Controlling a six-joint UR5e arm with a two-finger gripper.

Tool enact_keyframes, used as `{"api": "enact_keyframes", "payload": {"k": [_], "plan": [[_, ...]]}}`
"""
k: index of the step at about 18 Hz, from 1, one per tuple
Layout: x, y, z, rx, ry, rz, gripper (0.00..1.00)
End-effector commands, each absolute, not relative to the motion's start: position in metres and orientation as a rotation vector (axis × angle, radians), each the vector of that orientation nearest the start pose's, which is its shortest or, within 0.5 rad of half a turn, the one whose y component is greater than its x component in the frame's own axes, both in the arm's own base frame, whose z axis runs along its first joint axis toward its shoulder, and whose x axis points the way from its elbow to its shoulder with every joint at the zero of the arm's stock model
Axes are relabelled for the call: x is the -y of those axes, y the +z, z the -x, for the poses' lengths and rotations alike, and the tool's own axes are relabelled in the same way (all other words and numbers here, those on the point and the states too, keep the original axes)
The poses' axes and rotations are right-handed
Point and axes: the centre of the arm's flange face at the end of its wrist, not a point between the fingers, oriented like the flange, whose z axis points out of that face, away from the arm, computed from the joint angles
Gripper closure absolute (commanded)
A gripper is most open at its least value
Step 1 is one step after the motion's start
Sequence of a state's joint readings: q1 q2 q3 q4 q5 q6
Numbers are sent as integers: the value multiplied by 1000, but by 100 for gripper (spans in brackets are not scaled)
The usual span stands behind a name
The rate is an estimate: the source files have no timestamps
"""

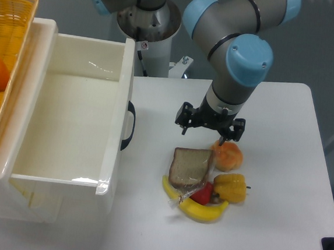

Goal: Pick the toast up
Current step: 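Lower the gripper over the wrapped toast slice on the food pile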

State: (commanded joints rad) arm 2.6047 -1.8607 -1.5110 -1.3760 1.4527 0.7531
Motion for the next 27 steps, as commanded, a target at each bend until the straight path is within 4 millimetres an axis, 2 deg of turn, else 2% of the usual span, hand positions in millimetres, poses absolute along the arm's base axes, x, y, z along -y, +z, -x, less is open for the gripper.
{"api": "enact_keyframes", "payload": {"k": [5, 7, 9, 15, 18, 24, 27], "plan": [[-432, 371, 443, 394, -172, 3043, 0], [-434, 355, 446, 398, -207, 3056, 0], [-436, 331, 451, 412, -258, 3078, 0], [-439, 302, 446, 416, -276, 3080, 0], [-439, 296, 454, 427, -319, 3019, 0], [-446, 288, 471, 406, -237, 2974, 0], [-441, 281, 480, 284, -243, 2981, 0]]}}
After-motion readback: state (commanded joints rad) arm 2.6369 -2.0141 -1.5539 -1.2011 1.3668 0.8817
